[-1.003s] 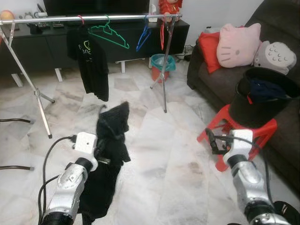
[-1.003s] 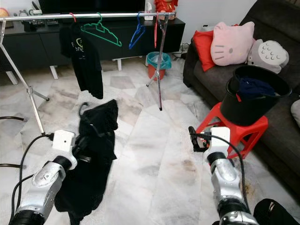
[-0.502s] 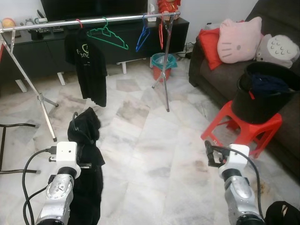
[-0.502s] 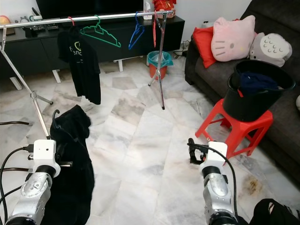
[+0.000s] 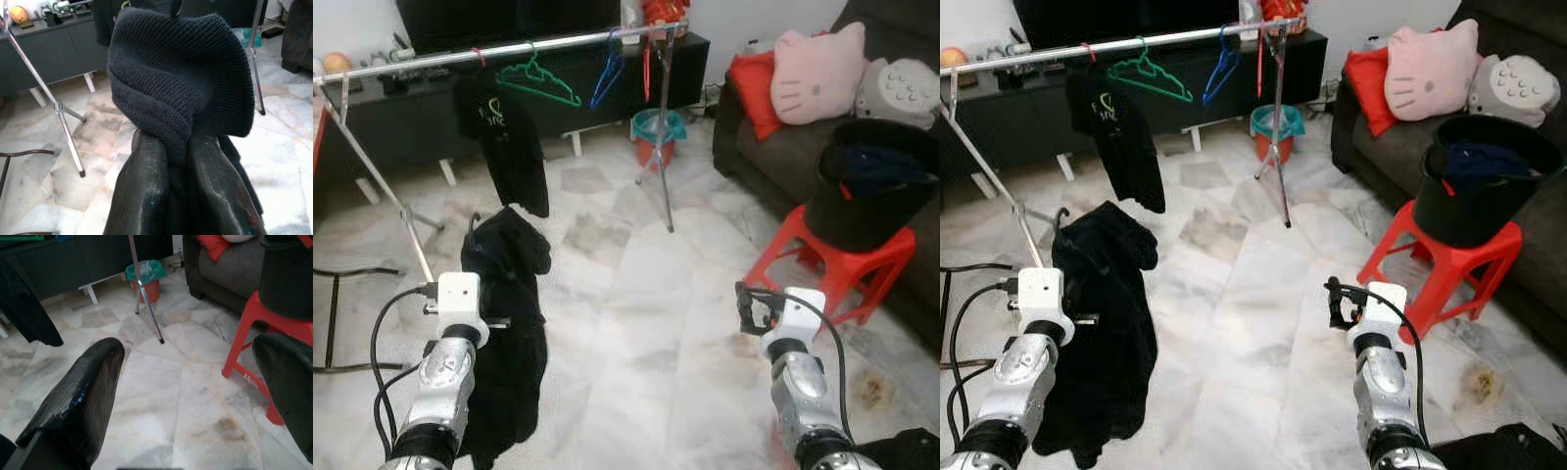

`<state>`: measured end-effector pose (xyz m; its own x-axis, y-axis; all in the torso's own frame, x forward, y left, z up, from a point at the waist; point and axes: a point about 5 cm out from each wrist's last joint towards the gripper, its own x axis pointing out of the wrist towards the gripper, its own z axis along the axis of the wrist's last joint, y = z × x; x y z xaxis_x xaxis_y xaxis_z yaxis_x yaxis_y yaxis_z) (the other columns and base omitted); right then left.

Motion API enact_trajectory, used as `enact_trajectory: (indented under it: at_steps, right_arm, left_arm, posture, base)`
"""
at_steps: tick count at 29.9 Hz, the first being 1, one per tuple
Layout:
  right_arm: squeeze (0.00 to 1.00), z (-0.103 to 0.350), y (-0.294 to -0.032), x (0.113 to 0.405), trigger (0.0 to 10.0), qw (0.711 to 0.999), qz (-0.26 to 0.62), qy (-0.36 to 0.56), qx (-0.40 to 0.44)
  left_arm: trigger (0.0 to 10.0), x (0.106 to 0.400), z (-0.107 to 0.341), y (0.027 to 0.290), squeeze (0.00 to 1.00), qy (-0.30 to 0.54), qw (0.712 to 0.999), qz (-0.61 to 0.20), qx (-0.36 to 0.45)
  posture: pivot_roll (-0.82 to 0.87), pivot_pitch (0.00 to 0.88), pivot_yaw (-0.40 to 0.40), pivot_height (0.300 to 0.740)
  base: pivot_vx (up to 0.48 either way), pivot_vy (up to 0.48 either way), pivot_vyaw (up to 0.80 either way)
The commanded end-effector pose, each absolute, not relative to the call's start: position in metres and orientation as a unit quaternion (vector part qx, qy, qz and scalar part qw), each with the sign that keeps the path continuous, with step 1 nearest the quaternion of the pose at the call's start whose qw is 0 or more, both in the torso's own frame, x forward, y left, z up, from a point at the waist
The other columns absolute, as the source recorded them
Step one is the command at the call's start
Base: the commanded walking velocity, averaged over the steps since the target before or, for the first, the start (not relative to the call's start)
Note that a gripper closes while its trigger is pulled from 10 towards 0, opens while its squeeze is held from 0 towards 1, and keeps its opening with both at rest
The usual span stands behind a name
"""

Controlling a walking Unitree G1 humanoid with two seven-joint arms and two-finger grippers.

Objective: Hang hanger

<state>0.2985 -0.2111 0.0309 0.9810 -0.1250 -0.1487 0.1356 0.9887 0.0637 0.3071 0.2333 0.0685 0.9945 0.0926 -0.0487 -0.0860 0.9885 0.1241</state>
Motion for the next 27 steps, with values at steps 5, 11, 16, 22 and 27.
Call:
enact_trajectory:
  at_steps: [5,11,16,22,27]
  right_arm:
    - [0.0,0.036,-0.214,0.3,10.0,0.996,-0.065,0.055,0.032]
    - [0.0,0.039,-0.218,0.3,10.0,0.997,-0.06,0.045,0.023]
    - [0.0,0.039,-0.213,0.302,10.0,0.997,-0.048,0.047,0.039]
    - [0.0,0.041,-0.219,0.302,10.0,0.997,-0.058,0.046,0.031]
    - [0.0,0.04,-0.222,0.299,10.0,0.997,-0.058,0.039,0.027]
  left_arm:
    - [10.0,0.314,0.075,0.234,0.0,0.011,0.997,0.057,0.041]
    - [10.0,0.321,0.079,0.226,0.0,0.002,0.998,0.049,0.032]
    - [10.0,0.323,0.078,0.224,0.0,0.004,0.998,0.049,0.028]
    - [10.0,0.323,0.074,0.219,0.0,0.007,0.999,0.045,0.02]
    - [10.0,0.323,0.072,0.215,0.0,0.011,0.999,0.037,0.017]
  posture:
    - [-0.09,0.0,0.071,0.74]
    - [-0.09,0.0,0.057,0.74]
    - [-0.11,0.0,0.047,0.74]
    - [-0.13,0.0,0.067,0.74]
    - [-0.14,0.0,0.07,0.74]
  base:
    - [0.347,0.0,0.0]
    - [0.368,0.0,0.54]
    - [0.368,0.0,0.0]
    - [0.369,0.0,0.0]
    - [0.374,0.0,0.0]
